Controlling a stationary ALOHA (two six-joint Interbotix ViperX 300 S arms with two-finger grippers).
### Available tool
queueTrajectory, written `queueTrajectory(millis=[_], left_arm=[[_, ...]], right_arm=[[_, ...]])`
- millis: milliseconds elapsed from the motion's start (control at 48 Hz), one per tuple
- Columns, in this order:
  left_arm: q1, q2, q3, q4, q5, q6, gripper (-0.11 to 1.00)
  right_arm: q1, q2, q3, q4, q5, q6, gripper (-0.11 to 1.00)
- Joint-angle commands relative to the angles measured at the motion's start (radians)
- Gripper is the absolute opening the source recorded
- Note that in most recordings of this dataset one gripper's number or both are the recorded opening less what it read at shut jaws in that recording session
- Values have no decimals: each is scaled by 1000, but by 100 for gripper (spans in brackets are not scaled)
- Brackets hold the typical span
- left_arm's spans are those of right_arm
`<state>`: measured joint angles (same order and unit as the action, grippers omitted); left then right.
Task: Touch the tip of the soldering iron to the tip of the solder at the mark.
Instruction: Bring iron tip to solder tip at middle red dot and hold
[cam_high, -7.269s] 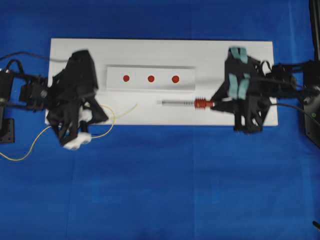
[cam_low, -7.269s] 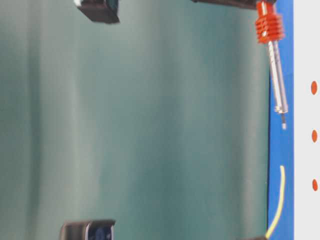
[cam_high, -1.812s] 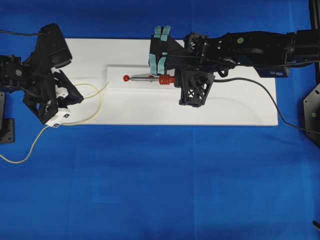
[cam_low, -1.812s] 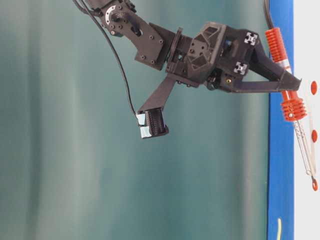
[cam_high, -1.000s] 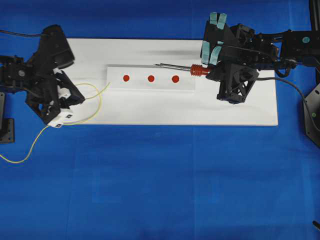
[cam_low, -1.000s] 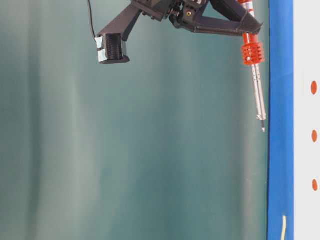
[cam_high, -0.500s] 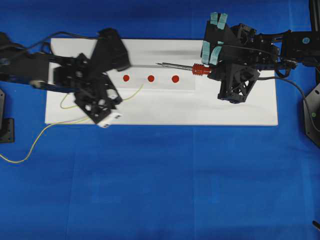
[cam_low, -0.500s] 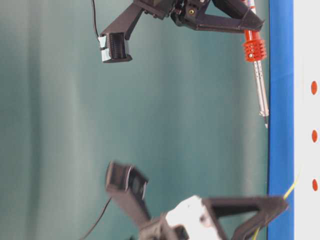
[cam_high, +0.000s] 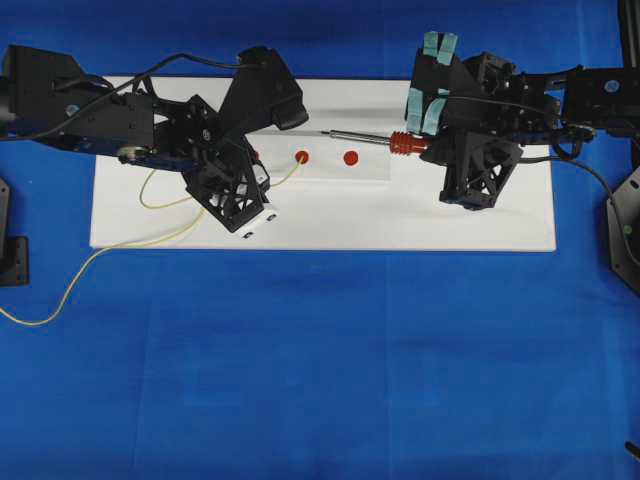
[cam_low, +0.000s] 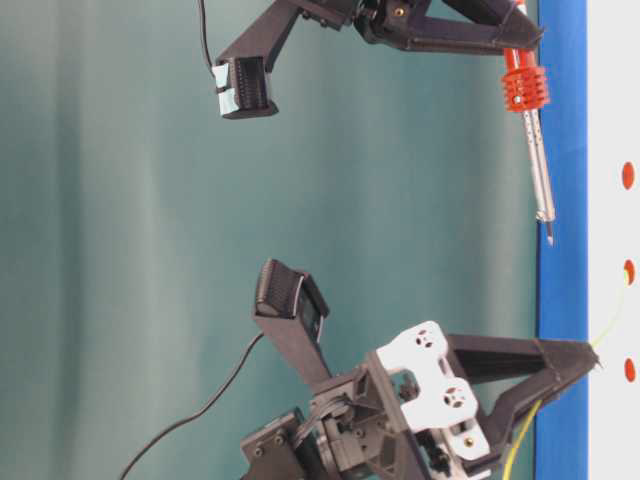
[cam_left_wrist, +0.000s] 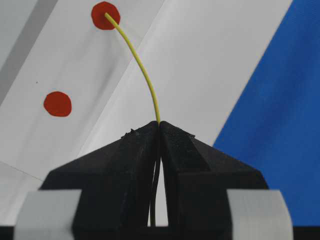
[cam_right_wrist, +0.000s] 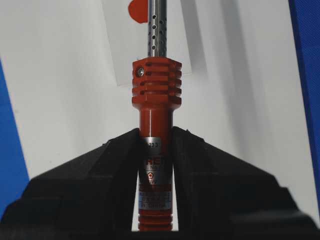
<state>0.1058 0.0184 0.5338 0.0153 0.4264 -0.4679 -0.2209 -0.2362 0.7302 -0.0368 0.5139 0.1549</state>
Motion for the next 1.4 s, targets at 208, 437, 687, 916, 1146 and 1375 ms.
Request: queueTrajectory(millis=[208,437,687,916,1146,1375], left_arm=[[0,-3,-15,3,-3,-3,2],[-3,-3,-15,2,-3,-3,2],[-11,-3,-15,0,-3,-5,2],[-12,-5,-12,0,-3,-6,2],[-12,-5,-11,0,-3,-6,2],[-12,-5,-12,0,-3,-5,2]], right_arm=[[0,-17,-11,-6,-14,-2,6],[11,-5,-15,-6,-12,-2,6],[38,71,-54,-6,-9,-3,6],[40,127,-78,-6,-9,-3,7],[40,144,-81,-6,-12,-3,6],[40,147,-84,-6,-11,-2,6]])
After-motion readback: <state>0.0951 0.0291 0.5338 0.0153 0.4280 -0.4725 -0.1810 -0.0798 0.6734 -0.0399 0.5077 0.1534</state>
